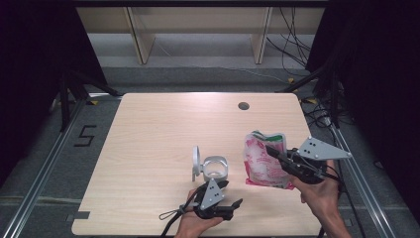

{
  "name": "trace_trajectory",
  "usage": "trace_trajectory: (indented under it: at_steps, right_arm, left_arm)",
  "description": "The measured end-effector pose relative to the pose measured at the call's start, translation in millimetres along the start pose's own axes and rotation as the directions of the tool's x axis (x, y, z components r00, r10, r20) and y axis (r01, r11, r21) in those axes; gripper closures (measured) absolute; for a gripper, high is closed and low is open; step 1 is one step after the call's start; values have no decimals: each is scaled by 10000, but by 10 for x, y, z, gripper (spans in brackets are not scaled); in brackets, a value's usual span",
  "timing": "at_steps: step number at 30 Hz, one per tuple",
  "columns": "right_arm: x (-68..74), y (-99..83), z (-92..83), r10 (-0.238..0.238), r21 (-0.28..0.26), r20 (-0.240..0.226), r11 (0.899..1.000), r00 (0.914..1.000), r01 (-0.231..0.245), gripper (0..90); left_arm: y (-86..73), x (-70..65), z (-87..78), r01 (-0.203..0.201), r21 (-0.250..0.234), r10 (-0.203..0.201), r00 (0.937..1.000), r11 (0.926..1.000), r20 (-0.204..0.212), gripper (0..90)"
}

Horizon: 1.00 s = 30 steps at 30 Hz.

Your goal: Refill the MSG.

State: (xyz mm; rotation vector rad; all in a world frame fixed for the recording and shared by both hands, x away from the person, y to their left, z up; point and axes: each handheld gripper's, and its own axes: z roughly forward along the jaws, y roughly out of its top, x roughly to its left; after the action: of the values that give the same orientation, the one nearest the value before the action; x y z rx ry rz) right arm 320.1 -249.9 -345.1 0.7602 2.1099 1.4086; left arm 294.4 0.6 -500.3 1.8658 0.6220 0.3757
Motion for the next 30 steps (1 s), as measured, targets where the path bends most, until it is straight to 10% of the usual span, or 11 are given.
trace_trajectory:
  at_steps: [8,22,30]
  right_arm:
    - [82,113,-2,-136,-192,-292,9997,9995,130,900]
    - [176,178,-69,-197,-305,-709,9994,9973,176,900]
    - [227,166,-26,-234,-306,-874,9993,9959,208,900]
  left_arm:
    - [85,-112,142,-203,127,204,9998,9997,-71,299]
    - [86,-114,324,552,-363,-579,9954,9978,-761,323]
    - [124,-195,362,207,-408,-244,9953,9990,-936,584]
